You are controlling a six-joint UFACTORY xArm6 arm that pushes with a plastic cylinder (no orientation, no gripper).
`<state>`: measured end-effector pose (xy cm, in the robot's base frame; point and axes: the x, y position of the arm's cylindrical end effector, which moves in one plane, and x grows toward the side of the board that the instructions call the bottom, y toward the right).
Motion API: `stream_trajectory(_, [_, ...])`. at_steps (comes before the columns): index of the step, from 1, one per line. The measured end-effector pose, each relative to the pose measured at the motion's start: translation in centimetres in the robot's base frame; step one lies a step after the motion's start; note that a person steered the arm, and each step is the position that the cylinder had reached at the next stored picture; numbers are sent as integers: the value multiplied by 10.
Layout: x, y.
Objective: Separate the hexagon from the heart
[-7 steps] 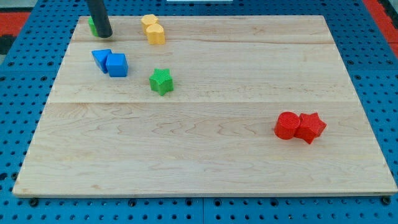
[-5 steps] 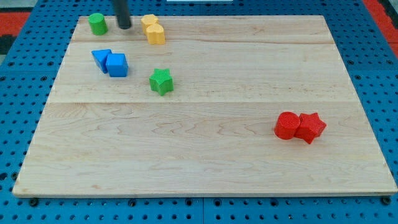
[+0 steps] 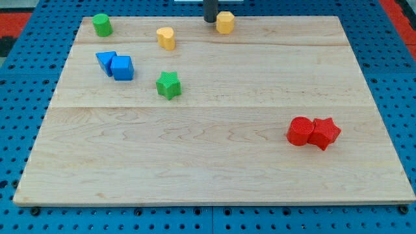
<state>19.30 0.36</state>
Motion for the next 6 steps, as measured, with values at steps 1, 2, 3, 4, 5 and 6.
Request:
stream_trajectory(1, [39, -1])
stream_trajectory(2, [98, 15])
stream_trajectory(3, [43, 74])
stream_trajectory(4, [0, 105])
stream_trajectory(5, [-1, 67])
stream_trajectory(6, [5, 29])
